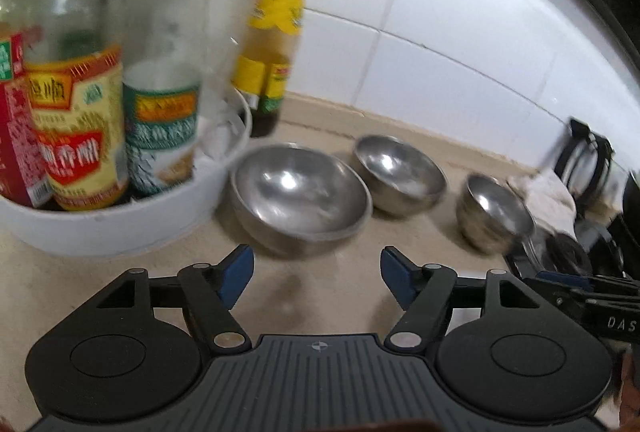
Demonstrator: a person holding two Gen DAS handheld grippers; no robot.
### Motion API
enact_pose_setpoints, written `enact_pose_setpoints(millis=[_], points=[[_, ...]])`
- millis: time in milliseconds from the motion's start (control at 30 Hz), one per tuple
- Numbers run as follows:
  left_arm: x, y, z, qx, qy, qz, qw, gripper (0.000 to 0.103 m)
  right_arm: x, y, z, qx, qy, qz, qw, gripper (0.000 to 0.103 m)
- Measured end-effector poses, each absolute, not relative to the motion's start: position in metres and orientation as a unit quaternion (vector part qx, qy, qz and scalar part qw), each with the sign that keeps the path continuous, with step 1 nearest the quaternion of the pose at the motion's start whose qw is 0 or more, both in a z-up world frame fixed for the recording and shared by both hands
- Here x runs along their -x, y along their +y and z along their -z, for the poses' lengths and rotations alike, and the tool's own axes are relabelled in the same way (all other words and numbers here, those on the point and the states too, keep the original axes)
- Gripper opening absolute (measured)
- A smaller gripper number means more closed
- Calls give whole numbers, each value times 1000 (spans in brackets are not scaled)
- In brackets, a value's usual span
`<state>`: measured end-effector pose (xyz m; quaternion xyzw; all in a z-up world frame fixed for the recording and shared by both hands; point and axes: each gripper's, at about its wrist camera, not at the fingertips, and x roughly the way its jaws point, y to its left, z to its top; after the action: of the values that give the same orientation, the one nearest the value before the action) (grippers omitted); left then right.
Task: Organize plates and bowls
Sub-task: 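Move both tools to a steel bowl and close on its rim, then lift the gripped steel bowl with both tools and carry it along the wall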
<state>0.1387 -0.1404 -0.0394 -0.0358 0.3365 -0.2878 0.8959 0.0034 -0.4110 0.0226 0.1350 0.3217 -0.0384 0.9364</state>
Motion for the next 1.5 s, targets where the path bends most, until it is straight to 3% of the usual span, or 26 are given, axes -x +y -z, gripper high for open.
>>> enact_pose_setpoints(millis=[67, 300, 400, 633, 700, 767, 1200, 1267, 1500], points=[[-148, -141, 35, 44, 339, 277, 898, 83, -24, -406, -30, -118, 330, 18, 937, 46], [-188, -149, 39, 77, 388, 229, 889, 83, -123, -407, -41, -155, 388, -73, 906, 46], [-198, -158, 48, 74, 415, 221, 880, 77, -161, -403, -29, -158, 424, -78, 888, 44], [-220, -169, 70, 75, 459, 206, 861, 52, -211, -398, 6, -189, 482, -117, 848, 35], [-220, -170, 73, 64, 463, 206, 860, 42, -218, -400, 15, -204, 494, -128, 835, 21], [-214, -169, 71, 41, 461, 209, 861, 38, -218, -400, 17, -204, 502, -135, 830, 19], [-178, -150, 57, 28, 494, 222, 840, 41, -185, -400, 9, -188, 536, -189, 801, 20], [-176, -148, 56, 26, 490, 221, 843, 49, -184, -403, 10, -190, 538, -179, 801, 23], [-167, -141, 18, -3, 450, 217, 866, 52, -173, -426, -20, -175, 502, -167, 830, 24]])
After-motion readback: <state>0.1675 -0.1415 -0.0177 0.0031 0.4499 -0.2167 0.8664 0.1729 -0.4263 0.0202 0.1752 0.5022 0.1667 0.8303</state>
